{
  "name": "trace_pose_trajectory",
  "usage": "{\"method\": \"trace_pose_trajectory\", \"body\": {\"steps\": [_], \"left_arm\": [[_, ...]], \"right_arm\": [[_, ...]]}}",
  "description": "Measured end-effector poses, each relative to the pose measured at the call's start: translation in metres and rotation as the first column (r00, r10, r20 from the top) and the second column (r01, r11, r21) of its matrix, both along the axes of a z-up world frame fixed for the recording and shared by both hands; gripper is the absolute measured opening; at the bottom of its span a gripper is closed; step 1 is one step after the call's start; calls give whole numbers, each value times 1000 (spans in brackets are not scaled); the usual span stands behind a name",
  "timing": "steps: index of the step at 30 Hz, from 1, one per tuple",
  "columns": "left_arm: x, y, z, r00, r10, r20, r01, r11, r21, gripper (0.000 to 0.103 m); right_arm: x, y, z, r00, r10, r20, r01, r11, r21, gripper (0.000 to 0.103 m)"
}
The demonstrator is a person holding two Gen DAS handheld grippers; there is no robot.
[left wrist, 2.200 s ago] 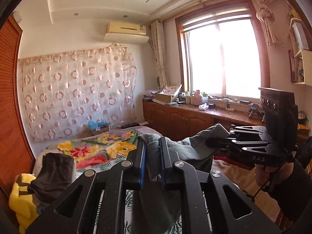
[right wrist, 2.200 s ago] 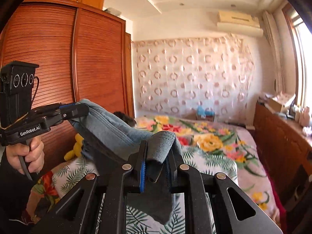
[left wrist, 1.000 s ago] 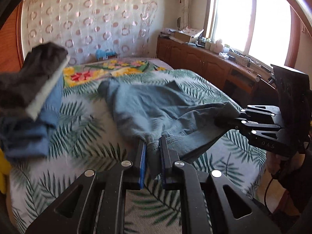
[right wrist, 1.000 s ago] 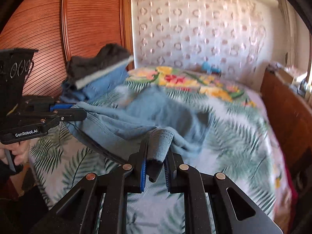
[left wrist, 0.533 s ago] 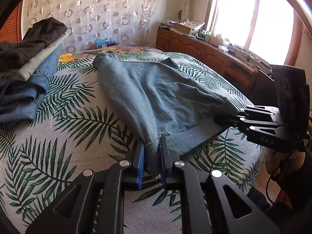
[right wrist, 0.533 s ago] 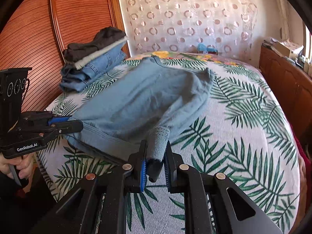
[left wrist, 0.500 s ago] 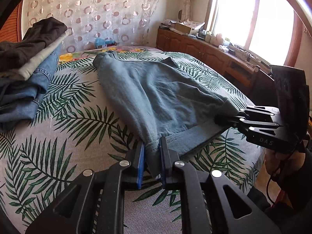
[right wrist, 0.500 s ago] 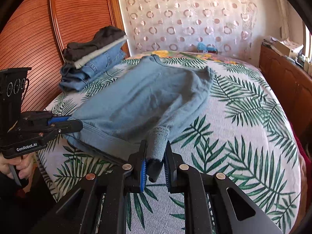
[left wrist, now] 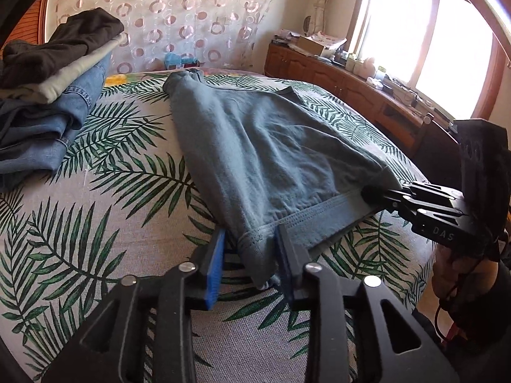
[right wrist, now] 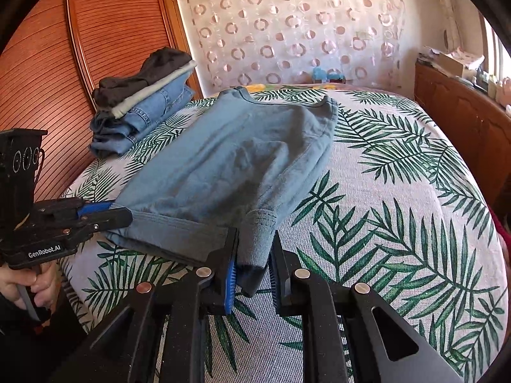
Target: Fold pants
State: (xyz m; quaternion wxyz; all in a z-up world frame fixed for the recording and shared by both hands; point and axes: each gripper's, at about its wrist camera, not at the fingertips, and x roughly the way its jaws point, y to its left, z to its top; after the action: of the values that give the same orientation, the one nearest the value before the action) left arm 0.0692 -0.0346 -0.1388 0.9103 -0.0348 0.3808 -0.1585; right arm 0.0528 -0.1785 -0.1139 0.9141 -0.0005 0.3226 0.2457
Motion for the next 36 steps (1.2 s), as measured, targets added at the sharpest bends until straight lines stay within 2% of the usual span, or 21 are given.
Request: {"method": "trace_pose_trajectory", "body": {"steps": [1,5,11,16,22,28,32,36], "left_arm": [[-1,1,0,1000,5,2,-5,1000,-5,47],[0,6,1,1000,15,-2,-15,1000,-27,54],[0,7,-4,999,37,3,-37,999,-10,54],[-2,6,-5,999,35,23,-36,999,11,54],[-5,4,-6,999,31,42,-32,999,30,54],[-5,6,-6,999,25,47,-26,999,25,54],[-6,4,-5,999,28,47,-30,999,34,54],[-5,5,-4,999,37,39,-37,999,10,54]], "right_arm": [[0,1,0,1000,-1,1,1,1000,-4,17],[0,1,0,1000,-2,-2,2,1000,-12,20],[-2,0,6,999,-51,0,50,996,-74,33],[-15,-1,17,998,-58,37,62,992,-112,33],[-24,-15,33,992,-80,93,86,994,-67,34],[-8,-19,22,996,-84,29,85,996,-35,35],[5,-15,8,996,-69,-55,68,998,-19,35],[5,-14,7,996,-66,-54,66,998,-16,35]]}}
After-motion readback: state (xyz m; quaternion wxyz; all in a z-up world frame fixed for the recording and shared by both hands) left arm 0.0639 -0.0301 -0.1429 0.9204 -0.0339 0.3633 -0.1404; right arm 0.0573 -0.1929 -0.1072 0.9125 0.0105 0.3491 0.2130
